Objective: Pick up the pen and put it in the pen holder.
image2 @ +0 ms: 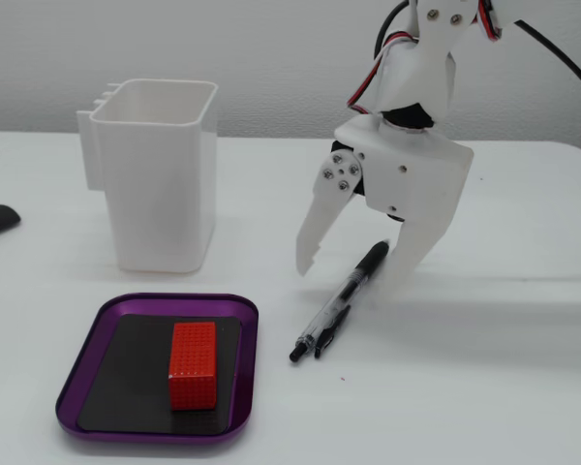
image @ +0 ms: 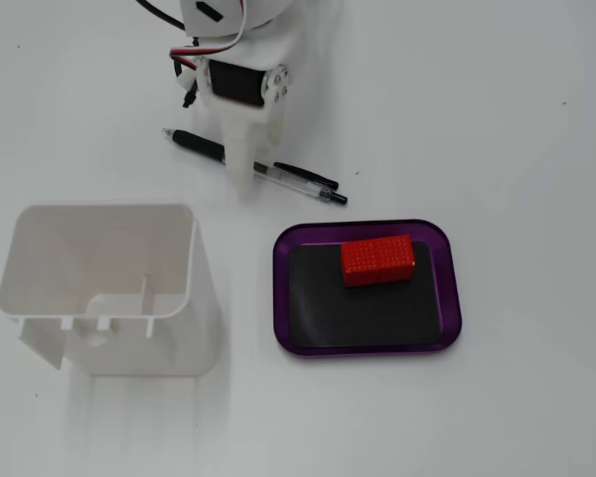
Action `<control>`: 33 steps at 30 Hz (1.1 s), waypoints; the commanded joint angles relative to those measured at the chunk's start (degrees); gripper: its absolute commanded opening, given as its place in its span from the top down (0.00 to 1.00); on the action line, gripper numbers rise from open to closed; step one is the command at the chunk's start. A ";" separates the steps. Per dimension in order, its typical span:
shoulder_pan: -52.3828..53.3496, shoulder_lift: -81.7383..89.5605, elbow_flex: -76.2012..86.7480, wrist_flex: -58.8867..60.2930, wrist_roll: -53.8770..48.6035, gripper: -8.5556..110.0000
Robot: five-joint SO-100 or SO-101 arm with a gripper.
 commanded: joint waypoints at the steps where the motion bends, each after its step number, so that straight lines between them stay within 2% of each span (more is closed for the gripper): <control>1: -0.09 0.26 -0.35 -1.41 -0.35 0.74; 12: 0.18 0.09 -0.09 -4.04 -0.53 0.90; 17: 0.26 0.09 1.58 -5.36 -3.69 0.90; 23: 0.35 0.09 5.10 -8.79 -3.78 0.81; 27: 0.35 0.09 5.10 -8.88 -4.83 0.80; 29: 0.35 0.09 5.10 -8.88 -4.83 0.82; 33: 0.18 0.18 5.10 -8.61 -4.83 0.94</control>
